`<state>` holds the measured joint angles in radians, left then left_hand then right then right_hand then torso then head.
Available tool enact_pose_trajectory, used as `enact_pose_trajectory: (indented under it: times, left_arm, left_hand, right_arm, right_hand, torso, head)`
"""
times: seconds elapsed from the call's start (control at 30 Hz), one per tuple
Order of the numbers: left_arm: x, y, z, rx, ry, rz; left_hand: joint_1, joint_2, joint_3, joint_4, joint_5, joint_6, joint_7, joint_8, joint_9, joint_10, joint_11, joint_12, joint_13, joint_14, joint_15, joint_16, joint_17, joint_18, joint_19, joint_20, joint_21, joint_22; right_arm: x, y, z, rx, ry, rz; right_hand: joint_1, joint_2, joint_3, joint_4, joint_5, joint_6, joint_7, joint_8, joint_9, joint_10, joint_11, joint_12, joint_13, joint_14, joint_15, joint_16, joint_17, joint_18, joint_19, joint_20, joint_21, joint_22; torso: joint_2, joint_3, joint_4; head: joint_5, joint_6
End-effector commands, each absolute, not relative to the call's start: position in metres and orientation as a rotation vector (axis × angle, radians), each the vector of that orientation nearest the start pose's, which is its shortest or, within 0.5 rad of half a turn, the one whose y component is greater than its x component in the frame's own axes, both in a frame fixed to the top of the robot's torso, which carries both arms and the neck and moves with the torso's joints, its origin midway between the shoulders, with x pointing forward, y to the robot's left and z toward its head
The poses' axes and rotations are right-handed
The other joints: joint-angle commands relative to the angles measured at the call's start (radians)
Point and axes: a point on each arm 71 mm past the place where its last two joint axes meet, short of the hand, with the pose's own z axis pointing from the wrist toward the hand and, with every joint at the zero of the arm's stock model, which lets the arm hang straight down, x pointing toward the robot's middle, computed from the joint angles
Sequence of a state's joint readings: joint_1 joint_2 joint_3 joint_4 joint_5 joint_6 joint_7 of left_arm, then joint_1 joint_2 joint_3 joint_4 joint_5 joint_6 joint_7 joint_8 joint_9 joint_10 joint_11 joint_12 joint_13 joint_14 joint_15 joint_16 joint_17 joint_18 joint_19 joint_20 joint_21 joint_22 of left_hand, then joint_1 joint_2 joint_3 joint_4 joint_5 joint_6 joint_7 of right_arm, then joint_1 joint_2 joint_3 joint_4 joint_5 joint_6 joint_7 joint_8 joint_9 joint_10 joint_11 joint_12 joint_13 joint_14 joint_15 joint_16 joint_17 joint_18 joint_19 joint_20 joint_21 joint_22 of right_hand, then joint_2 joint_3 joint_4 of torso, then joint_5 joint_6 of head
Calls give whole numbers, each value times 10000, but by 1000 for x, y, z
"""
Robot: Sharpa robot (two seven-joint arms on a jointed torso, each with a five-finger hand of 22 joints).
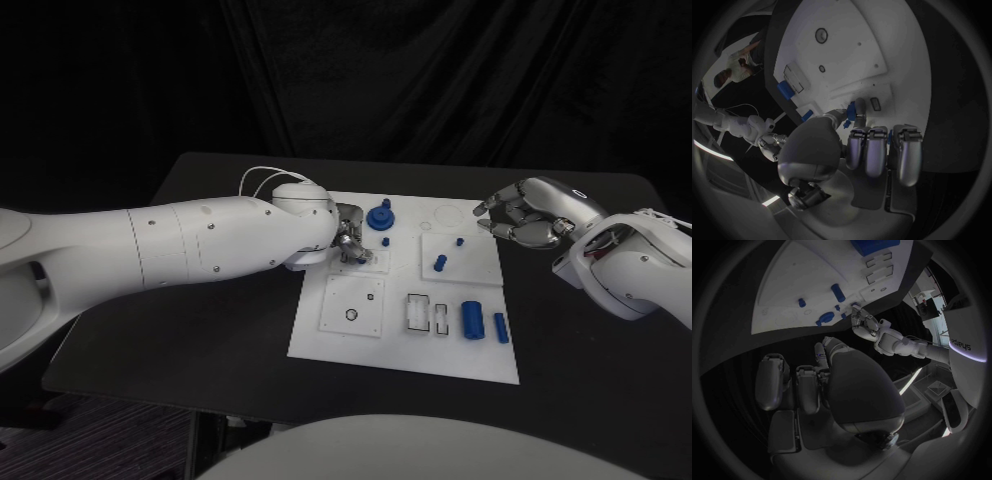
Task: Assemble the parts on the task board
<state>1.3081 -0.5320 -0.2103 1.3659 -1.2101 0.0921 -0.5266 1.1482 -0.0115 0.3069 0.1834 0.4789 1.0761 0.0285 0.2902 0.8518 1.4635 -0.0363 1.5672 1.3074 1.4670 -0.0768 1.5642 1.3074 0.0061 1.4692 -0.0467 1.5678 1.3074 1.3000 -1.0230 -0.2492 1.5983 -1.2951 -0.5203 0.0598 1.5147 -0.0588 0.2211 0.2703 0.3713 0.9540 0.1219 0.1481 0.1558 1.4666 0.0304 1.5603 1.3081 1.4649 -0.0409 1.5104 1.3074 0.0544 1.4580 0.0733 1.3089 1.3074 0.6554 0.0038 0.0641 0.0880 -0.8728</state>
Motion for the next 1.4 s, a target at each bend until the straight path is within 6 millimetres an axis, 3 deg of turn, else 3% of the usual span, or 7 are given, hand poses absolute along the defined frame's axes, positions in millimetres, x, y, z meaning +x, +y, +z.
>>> enact_pose_trajectory:
  times: [0.03,0.33,0.43,0.57,1.13,1.2,1.4]
  left_arm:
    - [494,111,-235,1502,22571,-3244]
    - [496,112,-235,1354,22412,-3354]
    - [496,113,-236,1330,22421,-3351]
    - [496,114,-238,1291,22432,-3369]
    - [494,115,-242,1242,22413,-3564]
    - [495,116,-242,1216,22390,-3583]
    - [496,118,-243,1124,22305,-3632]
  left_hand:
    - [-138,-15,97,24,-116,10,-45,-49,28,1073,-59,36,2634,1038,-41,66,2634,-61,1016,-69,30,2634]
    - [-247,-24,189,52,-292,6,-34,-99,73,1073,-50,36,2634,1038,-37,66,2634,-61,1016,-63,30,2634]
    - [-478,-17,207,160,-1184,14,-21,-187,152,1073,-38,36,2634,1038,-24,66,2634,-61,1016,-33,30,2634]
    - [-782,7,71,378,-1929,48,16,-284,223,1073,-5,36,2634,1038,1,66,2634,-61,1016,-13,30,2634]
    - [-925,2,-63,505,-2181,-12,58,-428,231,1073,31,36,2634,1038,27,66,2634,-61,1016,19,30,2634]
    - [-1241,-16,-360,795,-2705,37,97,-529,233,1073,67,36,2634,1038,63,66,2634,-61,1016,64,30,2634]
    - [-1760,7,-939,1064,-3150,84,126,-706,248,1073,95,36,2634,1038,88,66,2634,-61,1016,129,30,2634]
  right_arm:
    - [455,-269,-193,-500,15960,6700]
    - [455,-268,-194,-518,15993,6713]
    - [455,-268,-194,-519,16004,6710]
    - [455,-268,-194,-522,16019,6710]
    - [455,-268,-195,-548,16095,6714]
    - [455,-268,-195,-545,16103,6709]
    - [455,-268,-195,-533,16126,6687]
  right_hand:
    - [101,-23,52,-15,56,51,-2,-46,-9,842,76,-46,2410,872,79,-51,1952,85,-21,12,-22,1639]
    - [109,-18,67,-19,78,51,-1,-49,-12,821,77,-62,2387,870,80,-58,1945,89,-28,12,-39,1634]
    - [109,-18,67,-19,78,51,-1,-49,-12,821,77,-62,2387,870,80,-58,1945,89,-28,12,-39,1634]
    - [115,-11,81,-20,98,57,0,-49,-13,811,78,-70,2376,868,80,-63,1940,94,-37,13,-61,1627]
    - [120,-6,93,-21,113,68,-1,-46,-13,808,78,-72,2373,865,81,-73,1930,96,-43,13,-74,1623]
    - [120,-6,93,-21,113,68,-1,-46,-13,808,78,-72,2373,865,81,-73,1930,96,-43,13,-74,1623]
    - [120,-6,93,-21,113,68,-1,-46,-13,808,78,-72,2373,865,81,-73,1930,96,-43,13,-74,1623]
  torso:
    - [-3,4,9]
    - [6,-5,-1]
    - [3,-5,-5]
    - [-1,-2,-9]
    - [-6,-5,-8]
    - [-6,-2,-5]
    - [-3,1,-7]
  head:
    - [13,2]
    - [26,2]
    - [26,2]
    - [29,2]
    - [70,2]
    - [60,2]
    - [68,2]
